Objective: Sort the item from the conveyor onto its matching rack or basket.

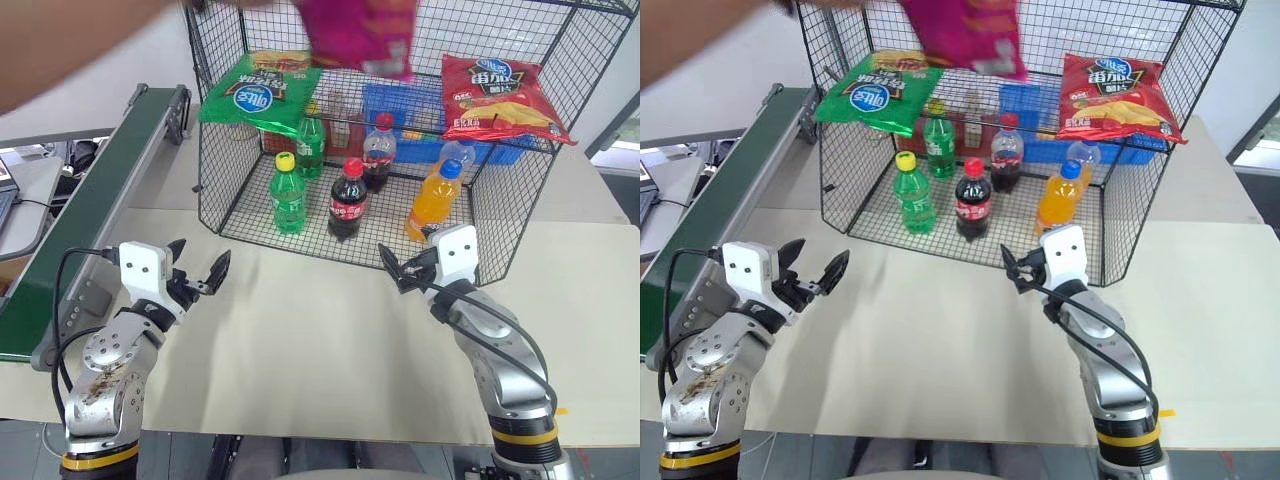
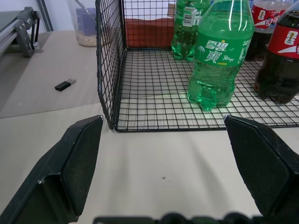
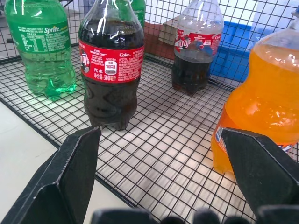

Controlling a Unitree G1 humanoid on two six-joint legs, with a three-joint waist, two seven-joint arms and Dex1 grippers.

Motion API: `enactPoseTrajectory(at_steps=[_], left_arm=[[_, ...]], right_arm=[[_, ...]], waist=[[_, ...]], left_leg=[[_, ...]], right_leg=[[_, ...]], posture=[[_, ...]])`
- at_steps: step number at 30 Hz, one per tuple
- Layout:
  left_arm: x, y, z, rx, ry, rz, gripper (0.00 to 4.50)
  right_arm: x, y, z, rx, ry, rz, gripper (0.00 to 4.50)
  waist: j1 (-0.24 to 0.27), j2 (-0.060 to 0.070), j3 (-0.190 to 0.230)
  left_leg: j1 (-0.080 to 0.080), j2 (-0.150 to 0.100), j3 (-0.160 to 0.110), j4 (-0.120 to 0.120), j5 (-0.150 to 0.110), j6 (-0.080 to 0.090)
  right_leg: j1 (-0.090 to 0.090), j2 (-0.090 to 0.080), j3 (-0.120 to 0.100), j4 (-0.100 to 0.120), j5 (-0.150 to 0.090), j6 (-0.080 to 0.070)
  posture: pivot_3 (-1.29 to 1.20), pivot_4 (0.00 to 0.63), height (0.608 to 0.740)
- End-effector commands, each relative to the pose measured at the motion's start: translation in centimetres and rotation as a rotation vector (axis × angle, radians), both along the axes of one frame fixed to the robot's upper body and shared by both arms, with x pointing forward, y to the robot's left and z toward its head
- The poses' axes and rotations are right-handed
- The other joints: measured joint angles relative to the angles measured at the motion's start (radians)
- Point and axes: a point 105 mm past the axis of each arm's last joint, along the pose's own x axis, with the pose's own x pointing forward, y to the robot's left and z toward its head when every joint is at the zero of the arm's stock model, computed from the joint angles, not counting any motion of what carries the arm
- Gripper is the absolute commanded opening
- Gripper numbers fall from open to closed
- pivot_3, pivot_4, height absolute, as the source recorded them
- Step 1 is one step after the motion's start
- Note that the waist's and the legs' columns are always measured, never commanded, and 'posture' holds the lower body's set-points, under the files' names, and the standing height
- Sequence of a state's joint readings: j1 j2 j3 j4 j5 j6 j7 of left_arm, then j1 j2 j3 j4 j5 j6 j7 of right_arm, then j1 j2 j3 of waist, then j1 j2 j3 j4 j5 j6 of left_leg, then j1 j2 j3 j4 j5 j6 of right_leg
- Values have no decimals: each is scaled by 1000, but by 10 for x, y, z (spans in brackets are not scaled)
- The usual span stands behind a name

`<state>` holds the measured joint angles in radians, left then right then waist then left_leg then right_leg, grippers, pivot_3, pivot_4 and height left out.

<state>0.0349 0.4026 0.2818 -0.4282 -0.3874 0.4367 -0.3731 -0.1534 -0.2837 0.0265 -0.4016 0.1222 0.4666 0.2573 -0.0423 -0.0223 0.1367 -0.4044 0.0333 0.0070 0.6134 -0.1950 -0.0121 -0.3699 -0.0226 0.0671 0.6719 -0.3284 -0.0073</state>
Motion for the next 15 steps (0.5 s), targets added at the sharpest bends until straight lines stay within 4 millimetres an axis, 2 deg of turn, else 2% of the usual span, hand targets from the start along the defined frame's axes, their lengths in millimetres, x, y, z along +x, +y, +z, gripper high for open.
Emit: enactPoseTrajectory(at_steps=[1,4,9,15], left_arm=[[-4,-2,14,14,-52,-5,4415],[-9,3,18,10,-58,4,4415],[-20,30,19,24,-63,78,4415],[-28,37,19,31,-55,81,4415]], right_arm=[[3,-1,15,2,-58,4,4500],[4,2,16,8,-61,13,4500],[9,13,19,9,-62,71,4500],[12,18,19,6,-60,97,4500]], waist=[[-1,0,0],[-2,0,0],[-4,0,0],[0,0,0]], left_leg=[[0,0,0,0,0,0],[0,0,0,0,0,0],[1,1,1,-1,0,0],[0,0,1,0,0,0]], right_leg=[[0,0,0,0,0,0],[0,0,0,0,0,0],[0,1,0,0,0,0],[0,-1,0,-1,0,0]], posture=[[0,150,740],[0,150,740],[0,150,740],[0,150,740]])
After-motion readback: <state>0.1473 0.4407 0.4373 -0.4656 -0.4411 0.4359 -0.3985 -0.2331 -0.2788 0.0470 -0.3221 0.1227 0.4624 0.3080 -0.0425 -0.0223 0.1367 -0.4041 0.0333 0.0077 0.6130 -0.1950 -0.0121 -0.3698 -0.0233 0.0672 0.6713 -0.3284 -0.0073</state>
